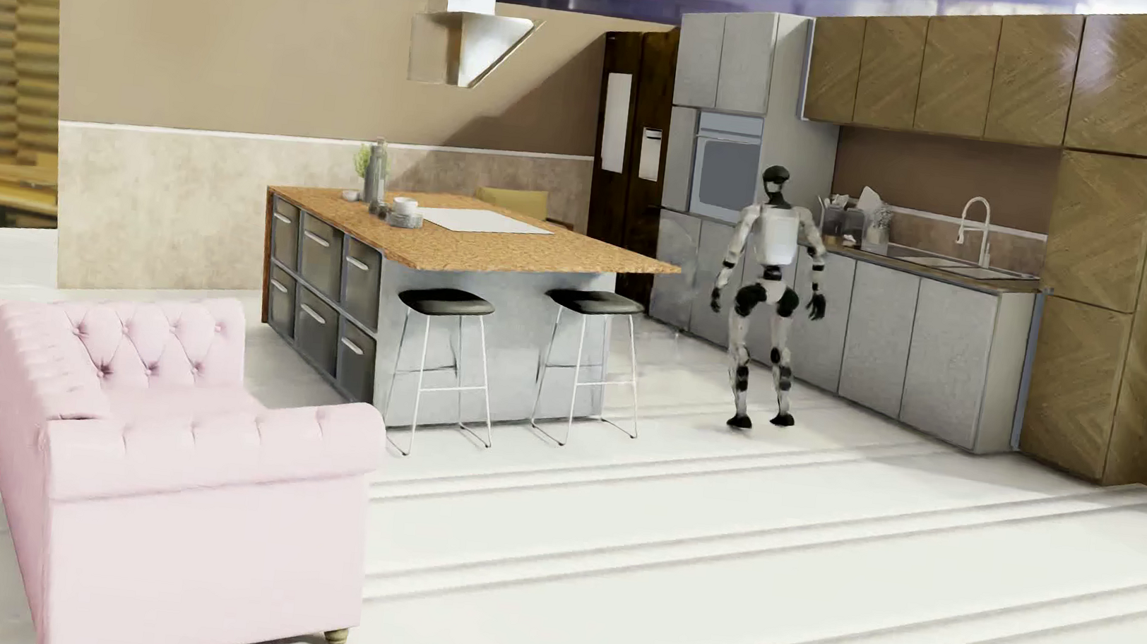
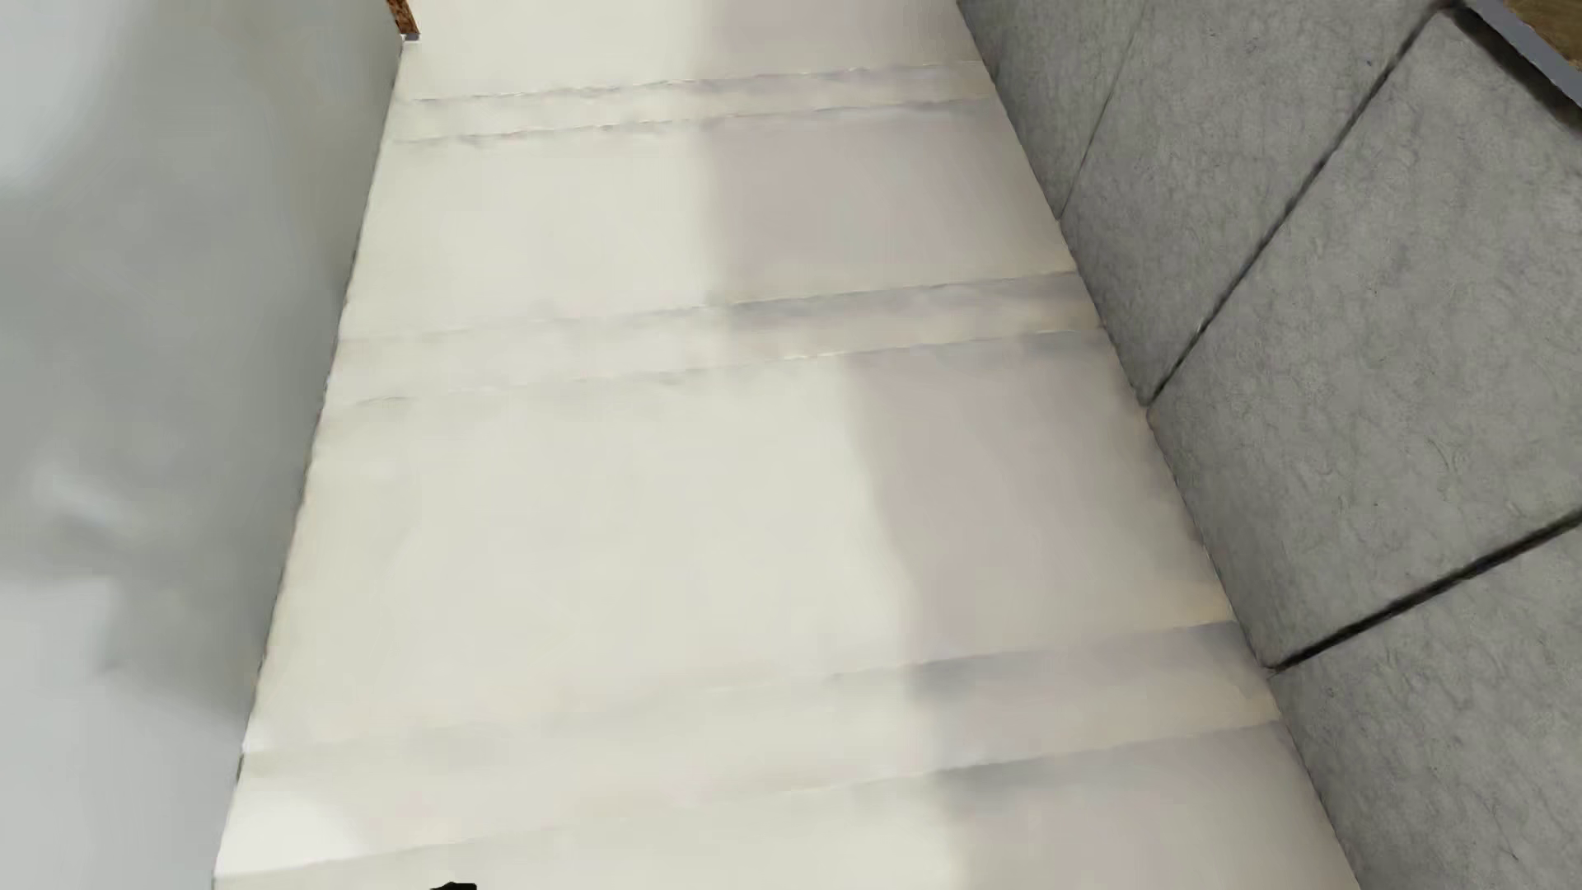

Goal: Bend down

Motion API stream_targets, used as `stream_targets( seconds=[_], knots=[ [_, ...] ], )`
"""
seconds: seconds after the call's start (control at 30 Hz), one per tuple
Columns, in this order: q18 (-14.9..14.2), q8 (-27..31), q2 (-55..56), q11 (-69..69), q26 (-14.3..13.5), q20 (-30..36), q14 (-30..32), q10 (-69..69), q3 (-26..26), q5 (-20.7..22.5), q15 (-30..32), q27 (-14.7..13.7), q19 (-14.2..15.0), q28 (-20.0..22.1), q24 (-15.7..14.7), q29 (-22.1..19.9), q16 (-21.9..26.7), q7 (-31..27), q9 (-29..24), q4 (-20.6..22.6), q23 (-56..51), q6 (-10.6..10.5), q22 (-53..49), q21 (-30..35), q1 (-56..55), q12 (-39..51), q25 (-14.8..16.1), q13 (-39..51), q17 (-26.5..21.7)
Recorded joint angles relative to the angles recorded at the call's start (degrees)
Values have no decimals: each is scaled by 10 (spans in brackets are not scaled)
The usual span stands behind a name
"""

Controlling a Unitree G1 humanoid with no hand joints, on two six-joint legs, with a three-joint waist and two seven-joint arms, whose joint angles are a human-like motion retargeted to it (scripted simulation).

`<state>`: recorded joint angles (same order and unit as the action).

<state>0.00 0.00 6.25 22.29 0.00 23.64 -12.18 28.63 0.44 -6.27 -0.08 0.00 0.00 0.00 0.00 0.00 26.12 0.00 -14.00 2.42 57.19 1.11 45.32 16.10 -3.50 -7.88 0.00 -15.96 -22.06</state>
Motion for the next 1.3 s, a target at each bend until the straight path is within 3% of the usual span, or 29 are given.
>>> stream_targets(
  seconds=[0.1,0.17,0.4,0.53,0.67,0.7,0.83,1.0,1.1,1.2,1.3],
  knots=[
    [0,0,118,67,0,-23,1,25,14,2,82,0,0,0,0,0,12,0,-46,2,-65,2,-39,-44,-63,-16,0,-4,-5],
    [0,0,177,96,0,-25,11,23,22,17,114,0,0,0,0,0,14,0,-71,-6,-79,0,-30,-41,-88,-15,0,5,-7],
    [0,0,224,72,0,-20,48,17,28,64,-22,0,0,0,0,0,21,0,-109,-23,-111,9,-6,-29,-136,-2,0,19,-2],
    [0,0,211,42,0,-21,58,25,19,64,31,0,0,0,0,0,15,0,-112,-10,-116,13,-30,-30,-149,19,0,32,-10],
    [0,0,184,25,0,17,77,14,0,62,6,0,0,0,0,0,6,0,-119,3,-111,-4,-26,-6,-152,66,0,78,-34],
    [0,0,185,18,0,67,89,1,-7,61,14,0,0,0,0,0,8,0,-134,15,-108,-10,-19,35,-160,106,0,113,-51],
    [0,0,238,26,0,161,105,48,-11,73,16,0,0,0,0,0,1,0,-158,-10,-80,-21,20,144,-237,272,0,305,-77],
    [0,0,376,98,0,298,79,155,22,84,37,0,0,0,0,0,-17,0,-158,-51,7,-25,148,243,-367,626,0,663,-97],
    [0,0,530,148,0,319,76,244,46,79,37,0,0,0,0,0,-30,0,-158,-86,78,-24,217,311,-528,832,0,870,-119],
    [0,0,639,199,0,306,59,308,50,70,2,0,0,0,0,0,-33,0,-158,-119,102,-21,229,290,-635,981,0,1000,-130],
    [0,0,711,237,0,313,73,368,43,83,1,0,0,0,0,0,-37,0,-158,-143,117,-20,259,274,-715,909,0,1049,-126]
  ],
)
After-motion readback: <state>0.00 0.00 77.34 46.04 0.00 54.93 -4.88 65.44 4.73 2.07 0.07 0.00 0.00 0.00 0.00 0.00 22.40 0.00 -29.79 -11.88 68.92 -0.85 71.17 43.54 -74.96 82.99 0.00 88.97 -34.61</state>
